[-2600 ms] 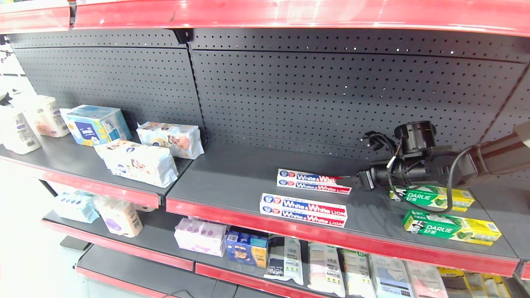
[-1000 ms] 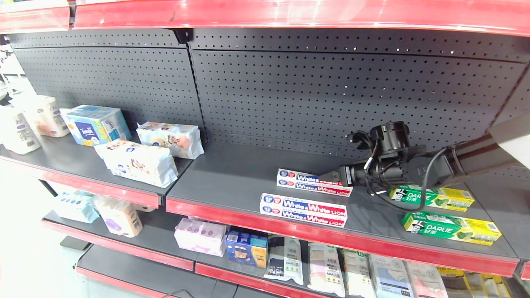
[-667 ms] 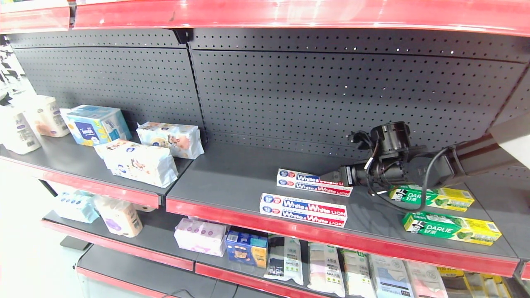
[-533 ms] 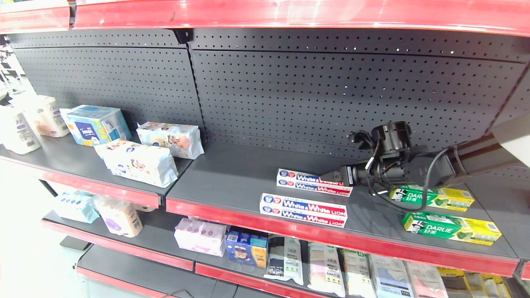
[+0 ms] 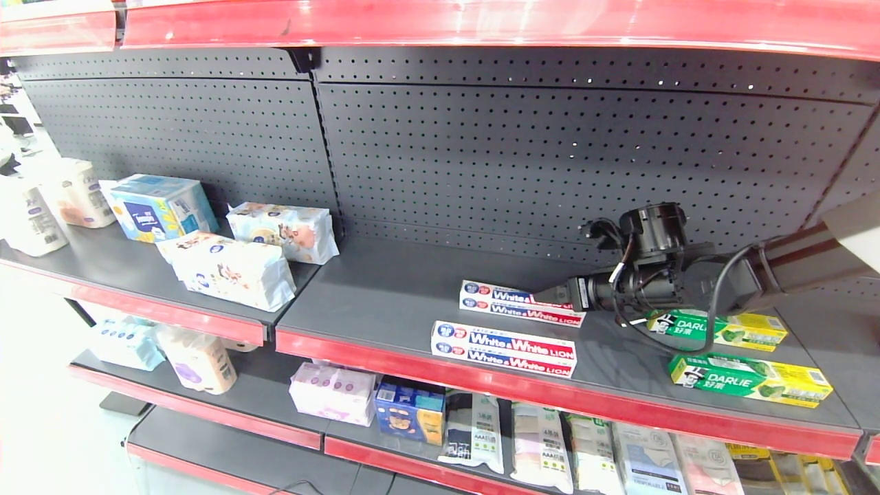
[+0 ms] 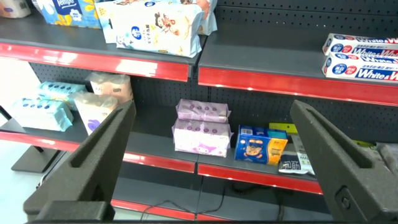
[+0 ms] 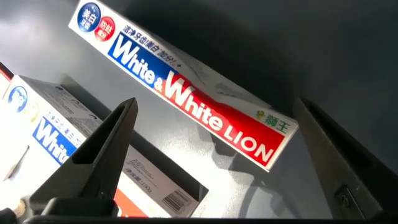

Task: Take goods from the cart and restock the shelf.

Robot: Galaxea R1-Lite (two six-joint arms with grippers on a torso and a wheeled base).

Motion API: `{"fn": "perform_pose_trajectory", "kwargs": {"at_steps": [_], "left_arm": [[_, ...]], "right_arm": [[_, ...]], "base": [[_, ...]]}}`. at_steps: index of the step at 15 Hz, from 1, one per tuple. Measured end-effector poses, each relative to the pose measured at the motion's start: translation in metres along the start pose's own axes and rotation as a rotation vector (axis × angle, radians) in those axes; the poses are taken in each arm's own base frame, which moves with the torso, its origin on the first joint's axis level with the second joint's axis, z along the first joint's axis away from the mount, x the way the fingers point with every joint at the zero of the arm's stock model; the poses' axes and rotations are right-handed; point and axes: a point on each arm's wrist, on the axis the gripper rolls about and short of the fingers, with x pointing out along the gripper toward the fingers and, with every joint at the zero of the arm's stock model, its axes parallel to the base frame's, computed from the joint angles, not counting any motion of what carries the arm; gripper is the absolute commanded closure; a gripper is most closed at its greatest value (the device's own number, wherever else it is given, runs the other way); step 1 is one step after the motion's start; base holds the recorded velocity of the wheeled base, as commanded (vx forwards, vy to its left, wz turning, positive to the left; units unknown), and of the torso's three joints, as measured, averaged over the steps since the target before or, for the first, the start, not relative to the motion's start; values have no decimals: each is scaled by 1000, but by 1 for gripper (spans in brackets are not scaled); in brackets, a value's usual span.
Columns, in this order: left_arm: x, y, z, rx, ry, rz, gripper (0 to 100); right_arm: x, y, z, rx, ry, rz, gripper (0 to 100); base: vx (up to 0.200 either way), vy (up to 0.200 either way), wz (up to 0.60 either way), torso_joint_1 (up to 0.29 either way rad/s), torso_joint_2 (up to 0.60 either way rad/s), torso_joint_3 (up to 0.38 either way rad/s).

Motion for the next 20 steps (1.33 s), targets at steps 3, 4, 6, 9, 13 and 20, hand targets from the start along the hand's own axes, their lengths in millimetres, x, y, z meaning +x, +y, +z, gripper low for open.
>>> {"fn": "perform_pose_trajectory", "kwargs": {"at_steps": [3, 4, 6, 9, 13, 20], "left_arm": [[0, 0, 0, 0, 0, 0, 0], [0, 0, 0, 0, 0, 0, 0], [0, 0, 0, 0, 0, 0, 0], [0, 0, 0, 0, 0, 0, 0], [0, 0, 0, 0, 0, 1, 0], [0, 0, 0, 0, 0, 0, 0]], "right_arm": [[0, 1, -1, 1, 4, -1, 0], [-1, 1, 0, 1, 2, -1, 0], [-4, 1, 2, 0, -8, -2, 0], [-21, -1, 11, 1, -51, -12, 0], [-52, -6, 9, 17, -83, -41, 0], [-101, 3, -3, 20, -128, -90, 0]], "base": [[0, 0, 0, 0, 0, 0], [0, 0, 0, 0, 0, 0], [0, 0, 0, 0, 0, 0], [0, 0, 0, 0, 0, 0], [0, 0, 0, 0, 0, 0], [0, 0, 0, 0, 0, 0]]}}
